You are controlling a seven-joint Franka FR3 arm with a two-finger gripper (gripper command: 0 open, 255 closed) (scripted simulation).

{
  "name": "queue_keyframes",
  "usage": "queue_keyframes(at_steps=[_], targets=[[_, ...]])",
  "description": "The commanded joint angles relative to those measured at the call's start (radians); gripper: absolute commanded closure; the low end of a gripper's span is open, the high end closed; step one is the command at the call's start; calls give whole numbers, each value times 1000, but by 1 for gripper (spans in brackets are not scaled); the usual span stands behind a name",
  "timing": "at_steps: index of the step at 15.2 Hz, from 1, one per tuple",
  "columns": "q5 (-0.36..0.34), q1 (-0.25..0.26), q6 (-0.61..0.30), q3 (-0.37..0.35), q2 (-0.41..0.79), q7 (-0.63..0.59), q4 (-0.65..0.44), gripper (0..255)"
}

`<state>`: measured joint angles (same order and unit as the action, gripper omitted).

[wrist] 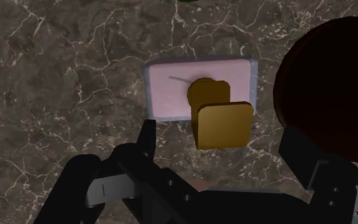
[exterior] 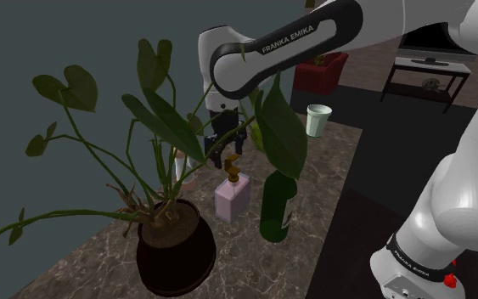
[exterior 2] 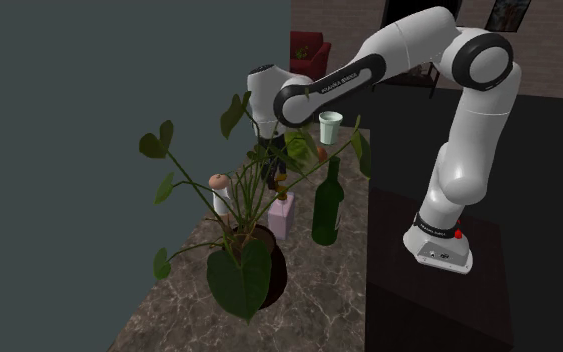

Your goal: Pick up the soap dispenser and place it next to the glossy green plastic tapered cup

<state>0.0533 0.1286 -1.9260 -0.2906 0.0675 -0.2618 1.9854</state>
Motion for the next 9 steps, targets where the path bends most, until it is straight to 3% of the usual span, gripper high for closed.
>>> queue_keyframes(at_steps=[1,9], targets=[[0,1,-26,-1,3,0,23,0],[-1,1,-34,-1,5,-1,28,0]])
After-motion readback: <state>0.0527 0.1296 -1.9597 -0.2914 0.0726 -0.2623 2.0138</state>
